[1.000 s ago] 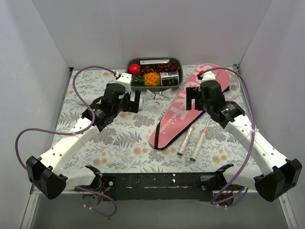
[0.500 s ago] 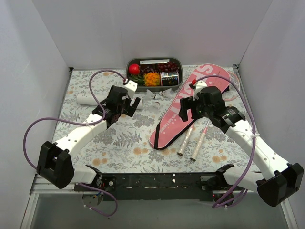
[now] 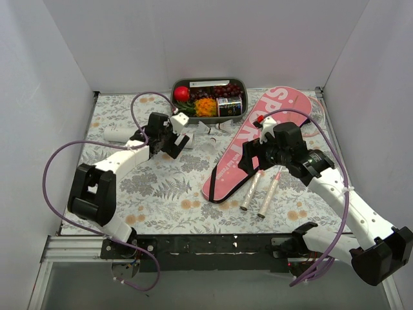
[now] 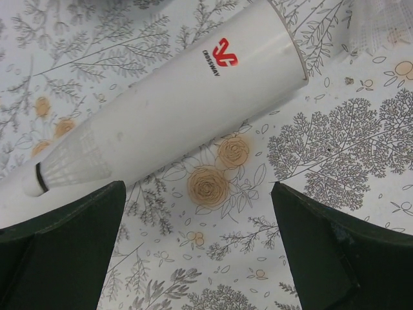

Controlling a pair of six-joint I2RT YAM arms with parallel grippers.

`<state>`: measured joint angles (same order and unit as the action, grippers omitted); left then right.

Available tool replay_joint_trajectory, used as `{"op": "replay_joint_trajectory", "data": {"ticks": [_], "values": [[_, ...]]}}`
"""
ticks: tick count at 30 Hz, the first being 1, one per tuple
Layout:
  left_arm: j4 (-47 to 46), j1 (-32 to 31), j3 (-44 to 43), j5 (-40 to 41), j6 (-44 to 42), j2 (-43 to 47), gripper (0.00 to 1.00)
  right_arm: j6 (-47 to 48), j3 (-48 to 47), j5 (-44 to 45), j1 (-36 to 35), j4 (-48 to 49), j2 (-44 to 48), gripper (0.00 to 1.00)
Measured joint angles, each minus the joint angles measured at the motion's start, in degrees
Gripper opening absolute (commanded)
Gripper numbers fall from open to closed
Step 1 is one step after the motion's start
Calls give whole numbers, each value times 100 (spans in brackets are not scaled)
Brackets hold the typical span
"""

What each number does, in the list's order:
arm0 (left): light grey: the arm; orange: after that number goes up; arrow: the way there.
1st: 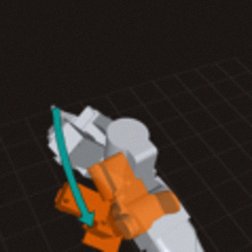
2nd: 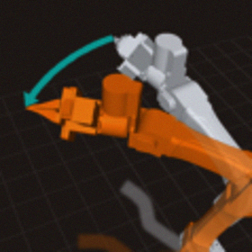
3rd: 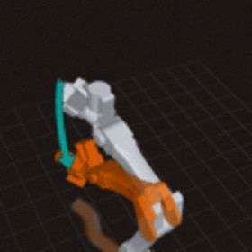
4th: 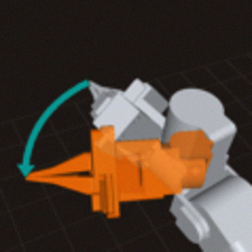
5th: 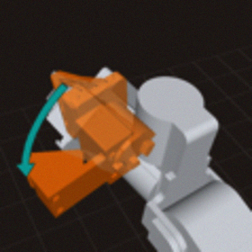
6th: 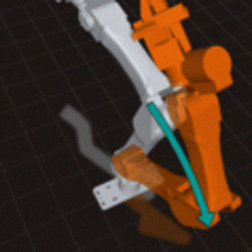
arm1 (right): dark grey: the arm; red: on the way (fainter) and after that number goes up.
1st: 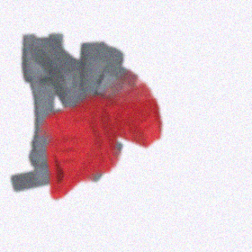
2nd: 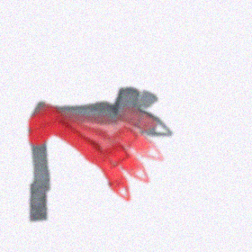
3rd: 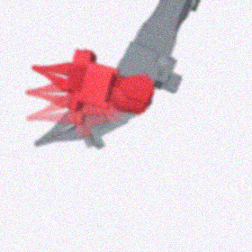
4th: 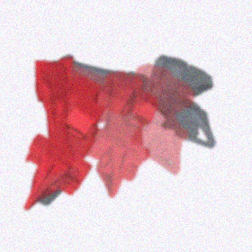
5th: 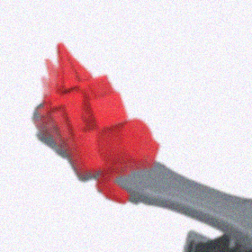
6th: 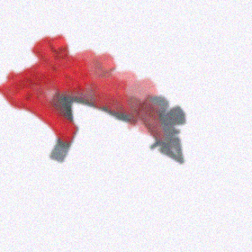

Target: Pack up the badminton gear

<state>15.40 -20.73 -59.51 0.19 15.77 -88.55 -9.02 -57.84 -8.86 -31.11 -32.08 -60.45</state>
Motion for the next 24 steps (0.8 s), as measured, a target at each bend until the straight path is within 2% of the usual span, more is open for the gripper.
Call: {"op": "replay_joint_trajectory", "data": {"ticks": [5, 15, 24], "values": [[-11, 0, -114, -282, -227, -479, 98, 0, 15, -85, -26, -35, 9, 98], [-55, 120, -662, -533, -1115, -778, 98, -7, 107, -313, -42, -61, 11, 98], [-28, 251, -846, -776, -1414, -1364, 98, -42, 254, -468, -46, -24, -57, 98]]}}
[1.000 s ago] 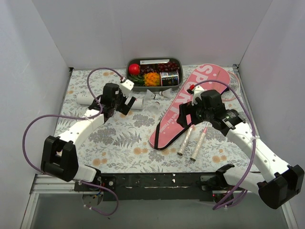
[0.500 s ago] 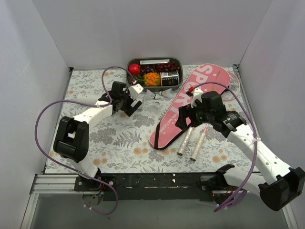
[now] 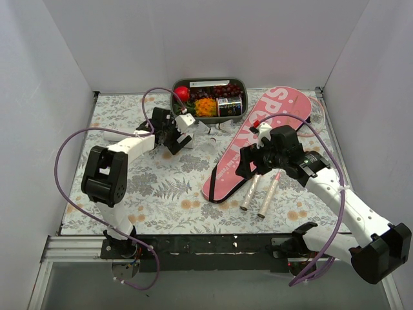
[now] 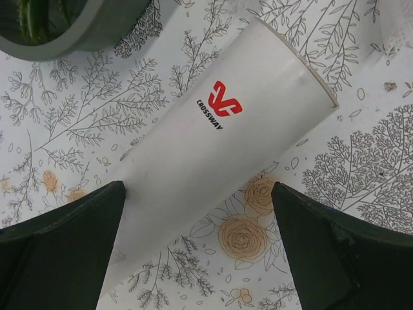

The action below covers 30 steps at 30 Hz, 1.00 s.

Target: Pack up the badminton gear

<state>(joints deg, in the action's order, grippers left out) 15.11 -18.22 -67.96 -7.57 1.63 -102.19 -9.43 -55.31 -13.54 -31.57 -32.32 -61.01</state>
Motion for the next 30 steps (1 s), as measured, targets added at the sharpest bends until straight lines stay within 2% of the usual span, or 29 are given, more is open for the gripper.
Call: {"op": "replay_joint_trajectory", "data": {"ticks": [11, 17, 26, 30], "values": [[-424, 197, -74, -352, -164, -339, 98, -133, 319, -79, 0, 291, -26, 98], [-933, 254, 254, -481, -201, -291, 98, -136, 343, -136, 0, 387, -127, 98], [-1174, 328, 323, -612, 262, -304, 98, -136, 369, -186, 0, 393, -87, 98], [-1119, 350, 85, -643, 645, -487, 98, -133, 369, -188, 0, 389, 33, 98]]}}
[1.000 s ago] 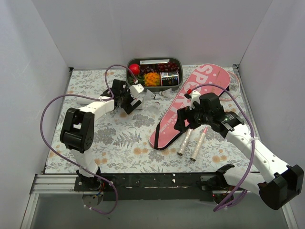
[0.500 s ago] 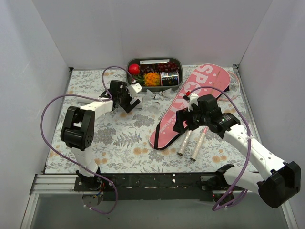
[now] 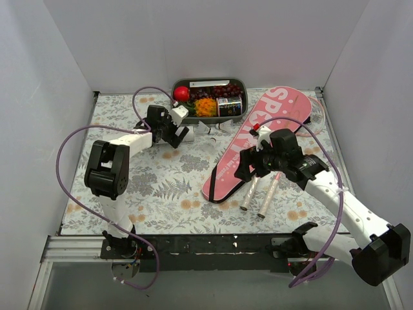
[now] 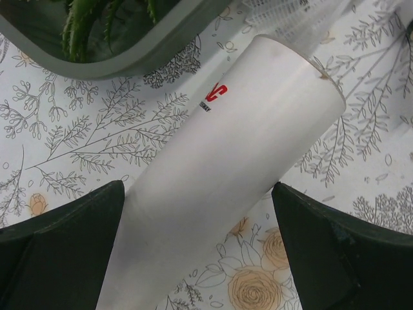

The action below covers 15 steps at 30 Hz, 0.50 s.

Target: Pack up the badminton gear

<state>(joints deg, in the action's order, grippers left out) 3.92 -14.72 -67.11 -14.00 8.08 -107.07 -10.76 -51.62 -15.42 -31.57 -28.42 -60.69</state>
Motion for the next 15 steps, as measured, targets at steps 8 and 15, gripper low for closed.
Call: {"op": "replay_joint_trajectory", "data": {"ticks": [8, 15], "values": [[494, 24, -503, 72, 802, -407, 96, -28, 105, -83, 0, 2, 225, 98], [1043, -125, 4, 157, 1357, -188, 87, -105, 190, -269, -2, 33, 223, 98]]}}
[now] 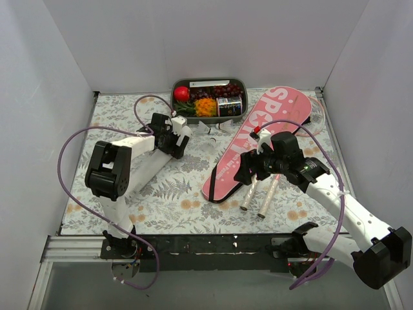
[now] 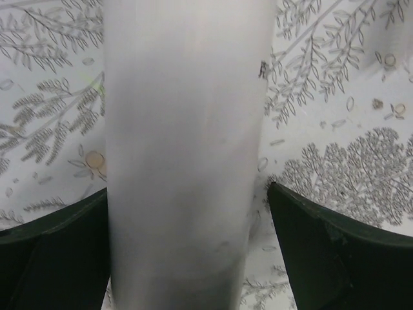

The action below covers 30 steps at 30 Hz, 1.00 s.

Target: Pack up the badminton gear

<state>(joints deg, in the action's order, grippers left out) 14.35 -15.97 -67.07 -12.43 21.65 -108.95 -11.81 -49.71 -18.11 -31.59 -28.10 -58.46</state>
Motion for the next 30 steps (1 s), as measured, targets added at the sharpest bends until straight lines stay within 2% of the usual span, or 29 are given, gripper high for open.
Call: {"op": "replay_joint_trajectory", "data": {"ticks": [7, 9, 12, 13, 16, 17, 19, 25, 30], "values": [[343, -94, 354, 127, 448, 398, 74, -9, 2, -118, -26, -2, 11, 98], [442, -105, 420, 149, 553, 494, 68, -15, 2, -140, -37, -7, 44, 98], [603, -103, 514, 151, 693, 623, 53, -22, 4, -157, -42, -15, 131, 98], [629, -103, 553, 149, 726, 662, 43, -22, 4, -157, -42, -26, 151, 98], [673, -105, 654, 142, 798, 761, 29, -22, 4, -164, -42, -59, 214, 98], [688, -107, 680, 142, 815, 789, 16, -22, 4, -164, -42, -63, 229, 98], [704, -122, 745, 144, 831, 852, 6, -22, 4, -164, -42, -105, 269, 98], [885, -310, 1259, 116, 828, 1403, 5, 2, -22, -155, -48, -354, 372, 98], [1392, -472, 1300, -564, 866, 2124, 5, 144, -321, -273, -57, -654, 372, 95]]}}
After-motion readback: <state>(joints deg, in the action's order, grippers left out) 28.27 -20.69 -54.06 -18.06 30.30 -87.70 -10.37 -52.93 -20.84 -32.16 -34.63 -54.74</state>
